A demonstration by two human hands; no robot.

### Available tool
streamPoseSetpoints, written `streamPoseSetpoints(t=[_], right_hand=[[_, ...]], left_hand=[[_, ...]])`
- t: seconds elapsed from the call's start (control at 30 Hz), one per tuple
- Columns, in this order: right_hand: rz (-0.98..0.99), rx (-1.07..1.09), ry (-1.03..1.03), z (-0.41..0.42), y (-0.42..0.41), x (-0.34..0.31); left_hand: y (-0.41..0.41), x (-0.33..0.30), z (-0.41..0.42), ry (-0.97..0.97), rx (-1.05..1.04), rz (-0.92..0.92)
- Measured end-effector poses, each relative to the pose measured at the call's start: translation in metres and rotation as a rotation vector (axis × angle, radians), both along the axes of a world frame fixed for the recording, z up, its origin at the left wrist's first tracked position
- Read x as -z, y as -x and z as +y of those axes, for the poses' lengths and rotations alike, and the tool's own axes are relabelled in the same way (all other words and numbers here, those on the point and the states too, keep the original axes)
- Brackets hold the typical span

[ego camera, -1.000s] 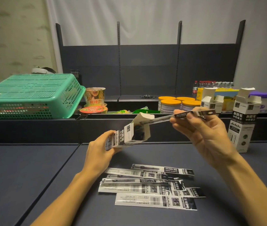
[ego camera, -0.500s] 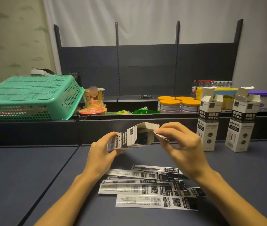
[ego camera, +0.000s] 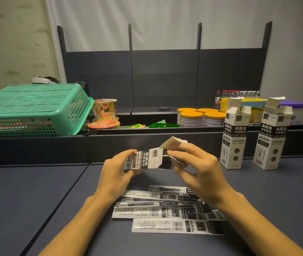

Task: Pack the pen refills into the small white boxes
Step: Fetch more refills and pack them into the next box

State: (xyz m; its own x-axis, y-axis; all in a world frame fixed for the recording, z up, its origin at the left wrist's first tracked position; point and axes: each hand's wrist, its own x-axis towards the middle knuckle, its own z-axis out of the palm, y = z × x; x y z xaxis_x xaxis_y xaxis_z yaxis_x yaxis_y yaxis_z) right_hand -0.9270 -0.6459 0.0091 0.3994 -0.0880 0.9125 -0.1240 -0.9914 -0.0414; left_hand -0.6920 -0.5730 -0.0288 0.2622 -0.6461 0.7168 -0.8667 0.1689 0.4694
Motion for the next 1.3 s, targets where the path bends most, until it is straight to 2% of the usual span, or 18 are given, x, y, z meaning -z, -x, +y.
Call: streamPoseSetpoints(t=[0.13, 0.43, 0.7, 0.83, 0.93, 1.03, 1.3], right_hand=[[-0.013, -0.054, 0.033, 0.005, 0.0, -0.003], [0.148, 0.033, -0.023, -0.004, 0.005, -0.001], [0.381, 0.018, -0.224, 0.002, -0.003, 0.005], [0.362, 0.046, -0.227, 0.004, -0.002, 0.005], [0.337, 0.094, -0.146, 0.005, -0.001, 0.005], [0.332, 0.085, -0.181, 0.008, 0.001, 0.004], [0.554, 0.11, -0.272, 0.02, 0.002, 0.004]], left_hand=[[0.001, -0.001, 0.001, -0.003, 0.011, 0.013], [0.002, -0.002, 0.002, -0.021, 0.02, 0.016], [0.005, -0.002, 0.002, -0.041, 0.05, -0.031], [0.005, -0.004, 0.004, -0.04, 0.061, -0.021], [0.005, -0.005, 0.005, -0.037, 0.07, -0.021], [0.005, -0.005, 0.005, -0.047, 0.074, -0.03], [0.009, -0.003, 0.004, -0.052, 0.031, -0.087]])
